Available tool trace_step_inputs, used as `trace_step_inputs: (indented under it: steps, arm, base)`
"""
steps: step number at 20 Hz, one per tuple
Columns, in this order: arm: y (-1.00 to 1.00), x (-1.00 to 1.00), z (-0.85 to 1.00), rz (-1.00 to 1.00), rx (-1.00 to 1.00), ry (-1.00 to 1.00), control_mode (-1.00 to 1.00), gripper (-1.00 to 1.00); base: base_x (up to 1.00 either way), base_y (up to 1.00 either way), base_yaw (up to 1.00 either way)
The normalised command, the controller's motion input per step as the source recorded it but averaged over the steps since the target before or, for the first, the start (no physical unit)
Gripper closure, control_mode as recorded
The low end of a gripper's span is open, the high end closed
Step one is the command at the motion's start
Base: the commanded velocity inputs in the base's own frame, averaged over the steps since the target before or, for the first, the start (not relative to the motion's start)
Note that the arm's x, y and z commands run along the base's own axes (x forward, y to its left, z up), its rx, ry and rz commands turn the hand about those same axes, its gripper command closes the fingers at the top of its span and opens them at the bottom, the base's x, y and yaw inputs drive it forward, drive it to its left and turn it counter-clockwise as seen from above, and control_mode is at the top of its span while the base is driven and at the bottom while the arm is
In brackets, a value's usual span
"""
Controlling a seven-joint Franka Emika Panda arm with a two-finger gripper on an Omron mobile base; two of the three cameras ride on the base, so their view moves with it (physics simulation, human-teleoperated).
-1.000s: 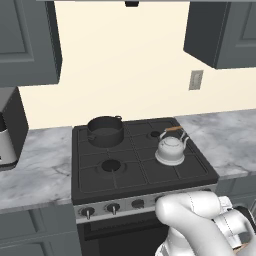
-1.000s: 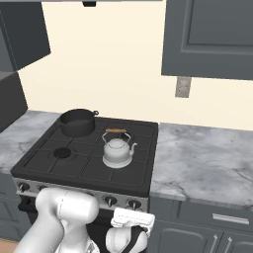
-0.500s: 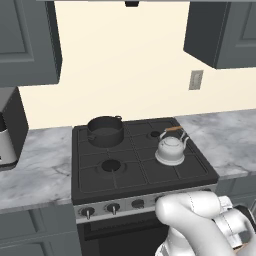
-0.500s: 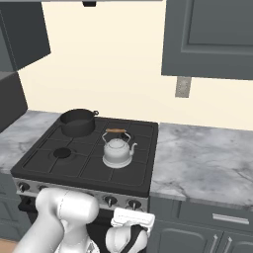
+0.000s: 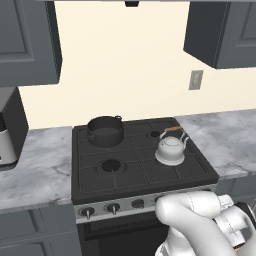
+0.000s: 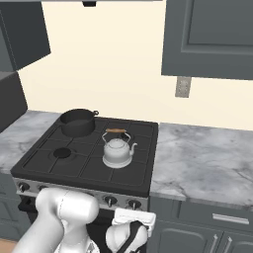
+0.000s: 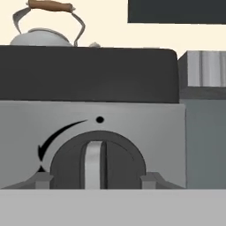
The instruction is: Pick the kettle from the counter and place it on a stove burner. Then turn the burner on.
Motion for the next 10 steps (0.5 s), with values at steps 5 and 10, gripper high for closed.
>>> trace_step_inputs:
  steps: [5, 10]
  arm:
    - [0.00, 0.11, 0.51, 0.11, -0.07, 0.00, -1.00, 1.00]
    - [0.00, 0.04, 0.60, 0.16, -0.10, 0.00, -1.00, 1.00]
  base:
    - [0.00, 0.00, 0.00]
    - [0.00, 0.00, 0.00]
